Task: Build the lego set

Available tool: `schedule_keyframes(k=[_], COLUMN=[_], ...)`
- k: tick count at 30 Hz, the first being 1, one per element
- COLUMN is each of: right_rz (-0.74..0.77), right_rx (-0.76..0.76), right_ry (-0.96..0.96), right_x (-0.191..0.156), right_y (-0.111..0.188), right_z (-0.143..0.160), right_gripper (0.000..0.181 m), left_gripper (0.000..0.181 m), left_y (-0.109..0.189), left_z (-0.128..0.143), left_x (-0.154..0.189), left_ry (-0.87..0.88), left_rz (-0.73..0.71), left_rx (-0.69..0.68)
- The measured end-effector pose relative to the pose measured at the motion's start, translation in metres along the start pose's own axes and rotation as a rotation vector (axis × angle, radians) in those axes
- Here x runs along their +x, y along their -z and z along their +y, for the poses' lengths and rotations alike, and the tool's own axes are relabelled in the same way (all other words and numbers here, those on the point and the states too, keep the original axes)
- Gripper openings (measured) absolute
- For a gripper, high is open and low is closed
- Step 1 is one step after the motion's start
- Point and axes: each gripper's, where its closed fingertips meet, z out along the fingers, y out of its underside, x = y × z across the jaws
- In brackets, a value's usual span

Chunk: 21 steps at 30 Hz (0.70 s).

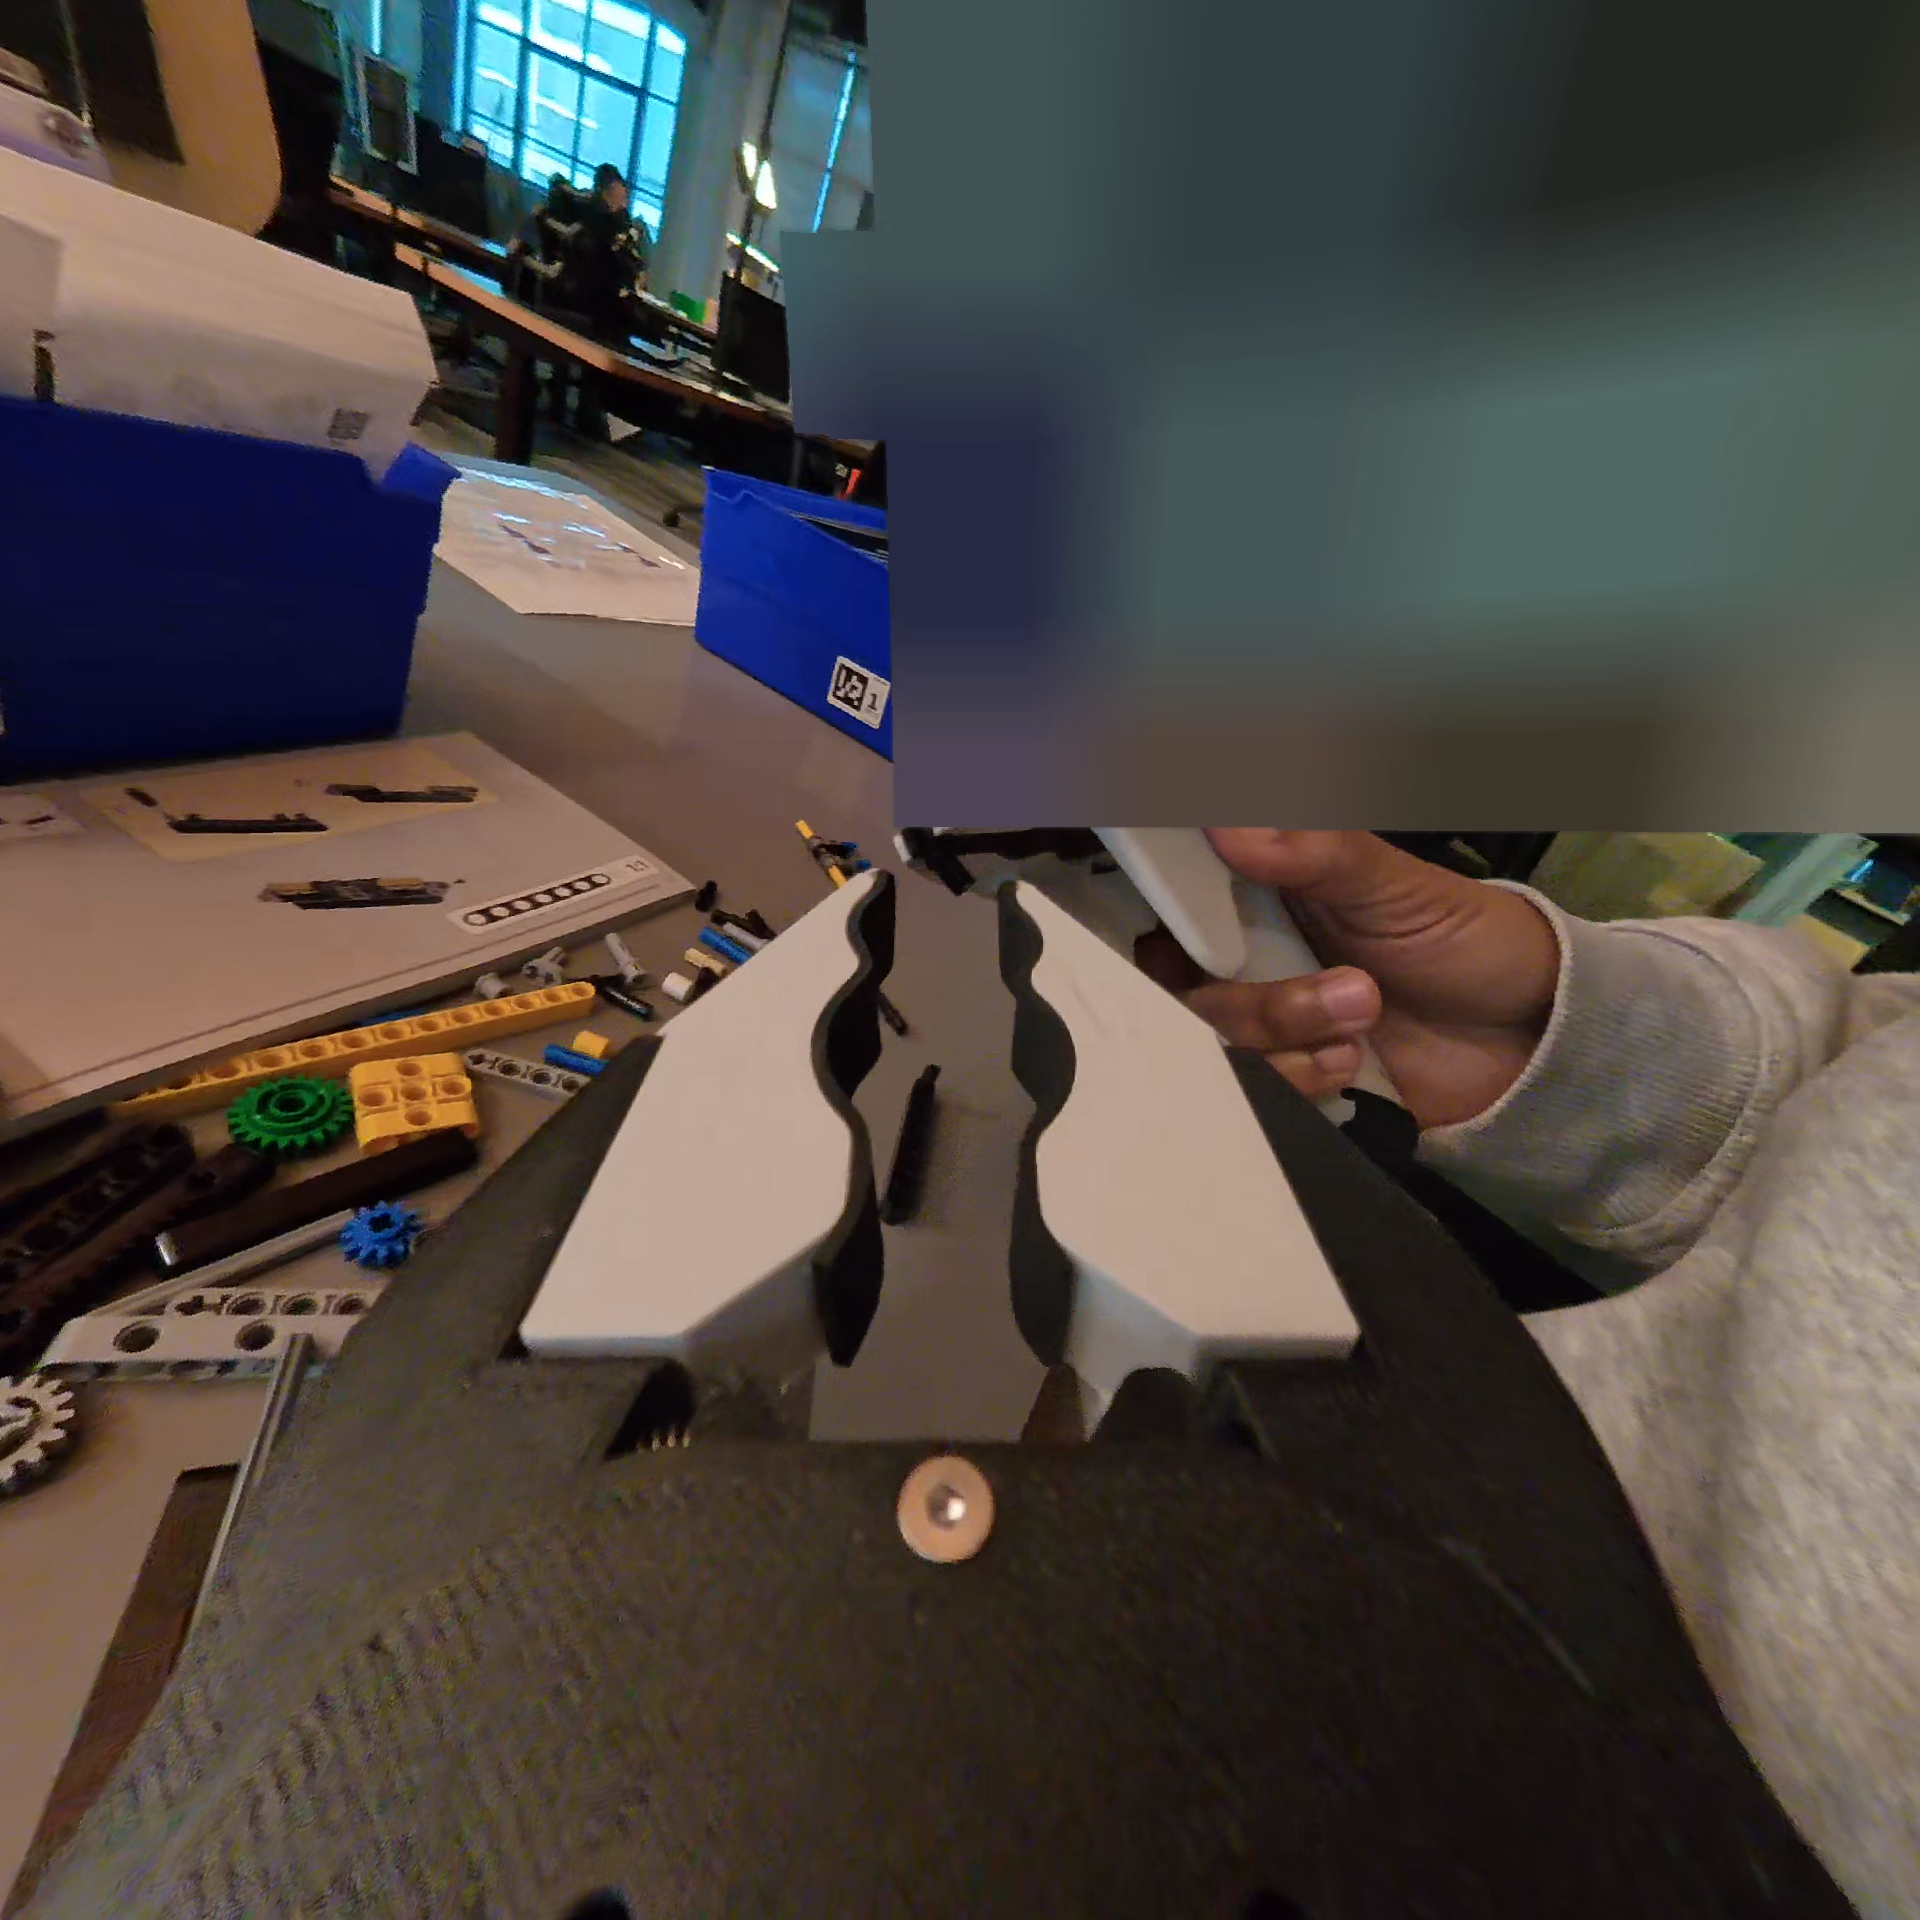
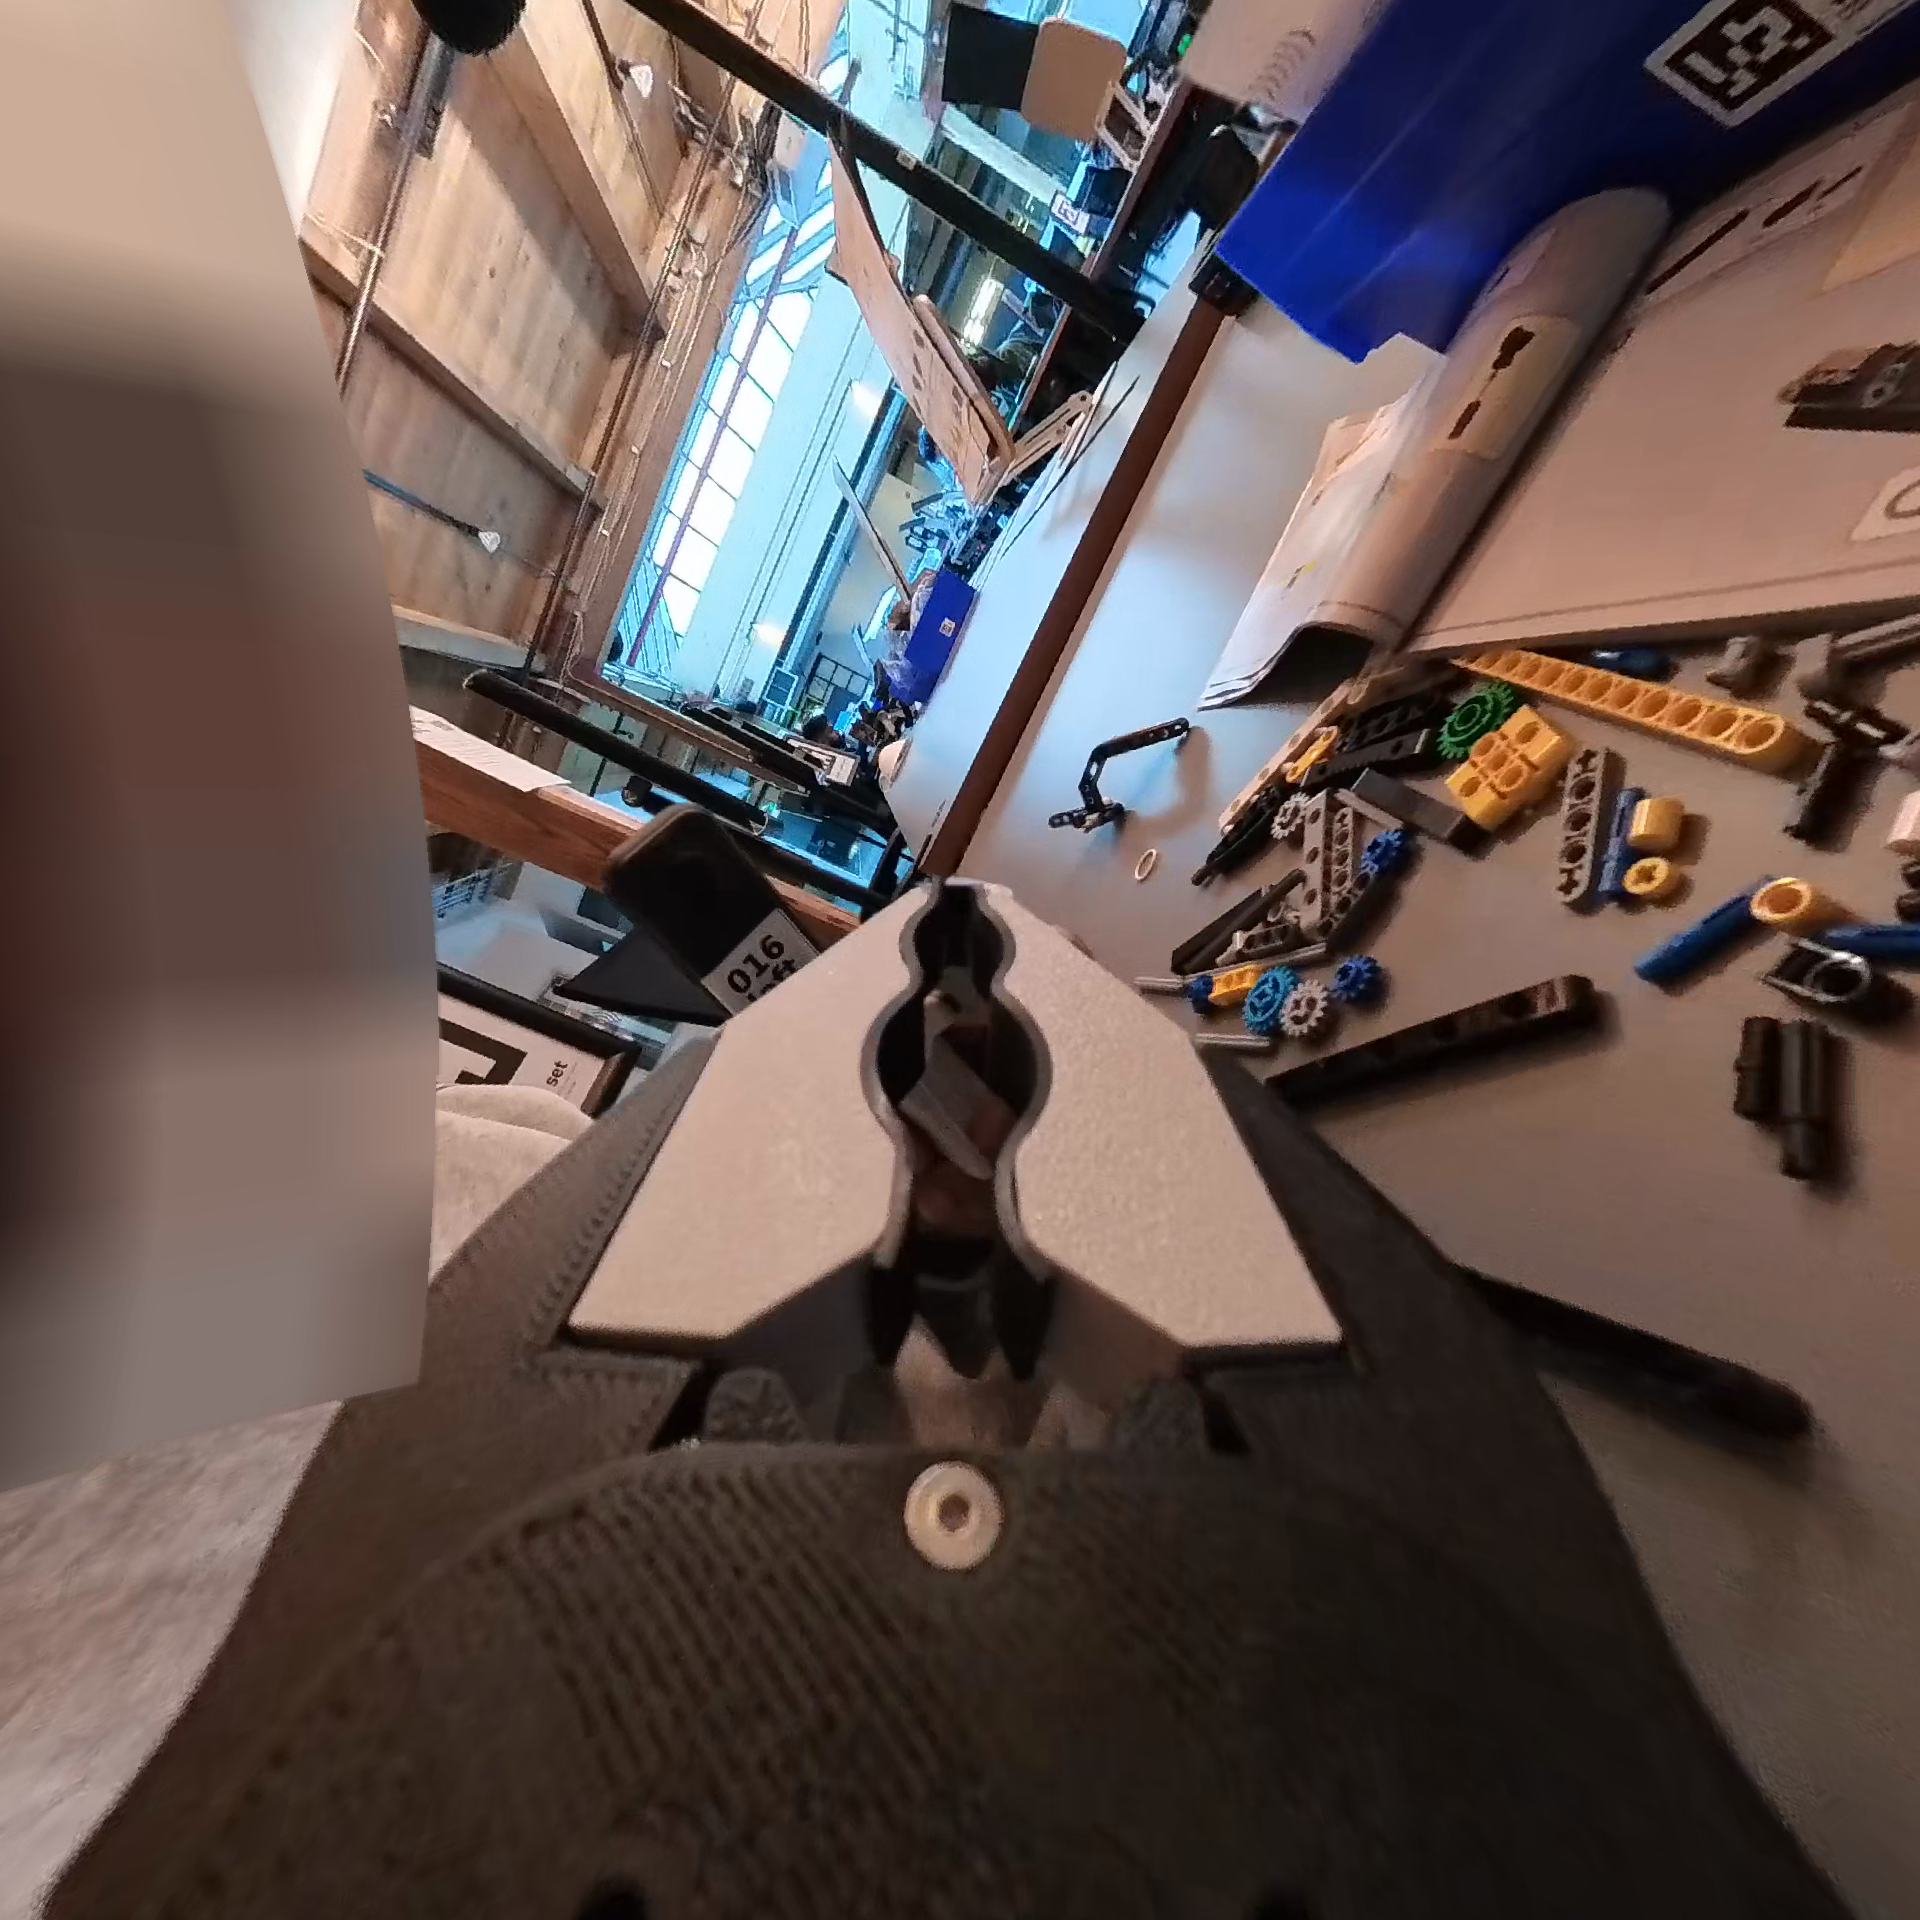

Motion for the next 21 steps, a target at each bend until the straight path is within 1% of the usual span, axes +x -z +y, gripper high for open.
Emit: schedule_keyframes(k=[3, 6, 13, 21], right_rz=[-0.012, -0.01, -0.002, 0.019], right_rx=[0.005, 0.014, -0.029, -0.111], right_ry=[-0.013, -0.015, -0.001, 0.007], right_x=[-0.002, -0.002, -0.002, 0.003], right_y=[0.0, 0.004, 0.014, 0.021], right_z=[0.003, 0.002, 0.005, 0.011], right_gripper=[0.002, 0.001, 0.001, 0.001], left_gripper=[0.014, 0.004, 0.002, 0.001], left_y=[0.001, 0.001, 0.001, -0.001], left_z=[-0.001, -0.001, -0.001, 0.006], left_x=[0.0, 0.004, 0.006, 0.01], left_ry=[-0.021, -0.031, -0.034, -0.033], left_rz=[-0.02, -0.007, 0.007, 0.053], left_rx=[0.007, 0.008, 0.013, -0.019])
